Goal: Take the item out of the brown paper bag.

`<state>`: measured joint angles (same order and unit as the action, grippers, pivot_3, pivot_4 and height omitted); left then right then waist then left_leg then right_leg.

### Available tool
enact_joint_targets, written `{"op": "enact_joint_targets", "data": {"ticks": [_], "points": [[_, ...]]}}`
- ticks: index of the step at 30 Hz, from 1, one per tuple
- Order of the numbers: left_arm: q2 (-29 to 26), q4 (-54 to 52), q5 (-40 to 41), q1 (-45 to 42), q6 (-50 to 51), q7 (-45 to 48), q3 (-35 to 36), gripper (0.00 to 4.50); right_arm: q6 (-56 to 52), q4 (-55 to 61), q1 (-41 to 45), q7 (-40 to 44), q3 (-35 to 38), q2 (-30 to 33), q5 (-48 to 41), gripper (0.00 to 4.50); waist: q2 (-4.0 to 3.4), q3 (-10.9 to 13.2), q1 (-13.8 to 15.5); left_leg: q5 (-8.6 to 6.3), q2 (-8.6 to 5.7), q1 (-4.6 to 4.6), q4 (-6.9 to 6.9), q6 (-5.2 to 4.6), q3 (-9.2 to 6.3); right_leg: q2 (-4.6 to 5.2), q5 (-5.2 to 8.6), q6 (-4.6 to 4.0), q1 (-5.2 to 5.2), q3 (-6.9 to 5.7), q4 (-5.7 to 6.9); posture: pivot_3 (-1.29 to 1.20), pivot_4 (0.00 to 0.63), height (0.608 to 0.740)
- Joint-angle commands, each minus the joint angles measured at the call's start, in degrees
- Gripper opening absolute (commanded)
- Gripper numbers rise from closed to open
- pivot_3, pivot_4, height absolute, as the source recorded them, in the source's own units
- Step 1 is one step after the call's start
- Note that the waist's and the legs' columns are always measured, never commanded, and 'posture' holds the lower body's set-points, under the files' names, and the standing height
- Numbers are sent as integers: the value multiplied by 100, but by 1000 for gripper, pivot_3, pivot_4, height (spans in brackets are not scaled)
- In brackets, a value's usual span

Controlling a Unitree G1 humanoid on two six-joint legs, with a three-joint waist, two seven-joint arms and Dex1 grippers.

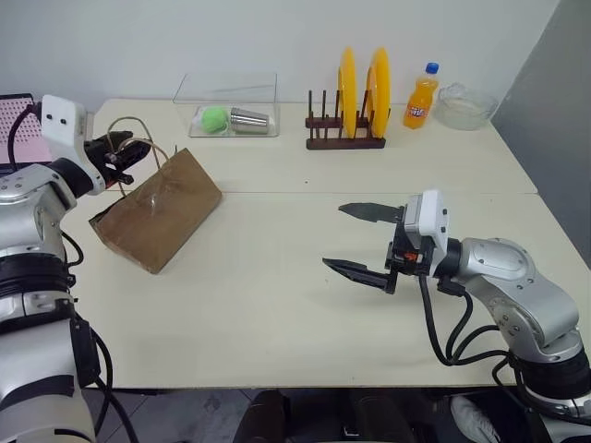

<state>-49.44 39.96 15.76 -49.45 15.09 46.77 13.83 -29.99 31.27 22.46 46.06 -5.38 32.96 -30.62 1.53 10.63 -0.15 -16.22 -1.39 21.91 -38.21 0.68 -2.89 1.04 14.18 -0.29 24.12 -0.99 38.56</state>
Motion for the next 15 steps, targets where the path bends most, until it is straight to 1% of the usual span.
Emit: {"op": "enact_joint_targets", "data": {"ticks": [1, 3, 10, 15], "points": [[-197, 230, -116, -442, -300, 223, -34, 638, -17, 235, -11, -55, 195, 43, -130, 4500, 1, 0, 0, 0, 0, 0, 0, 0, 0, 0, 0, 0, 0, 0, 1, 0, 150, 740], [-193, 384, -160, -660, -367, 383, -85, 34, -52, 263, -25, -74, 221, 51, -152, 4500, 2, 1, 0, 0, -1, 1, -1, 0, 0, 0, 1, 2, 0, -1, 1, 0, 150, 740], [-36, 607, -293, -1493, -475, 1041, -428, 34, -210, 589, -294, -92, 471, 232, -367, 4500, 12, 6, 5, 0, -3, 4, -2, 0, -1, 0, 1, 2, 1, -3, 3, 0, 150, 740], [310, 719, -362, -2087, -531, 1480, -705, 34, -473, 890, -713, -172, 820, 505, -683, 4500, 36, 21, 22, 0, -4, 10, -6, 0, -4, 1, 1, 2, 0, -6, 2, 0, 150, 740]]}}
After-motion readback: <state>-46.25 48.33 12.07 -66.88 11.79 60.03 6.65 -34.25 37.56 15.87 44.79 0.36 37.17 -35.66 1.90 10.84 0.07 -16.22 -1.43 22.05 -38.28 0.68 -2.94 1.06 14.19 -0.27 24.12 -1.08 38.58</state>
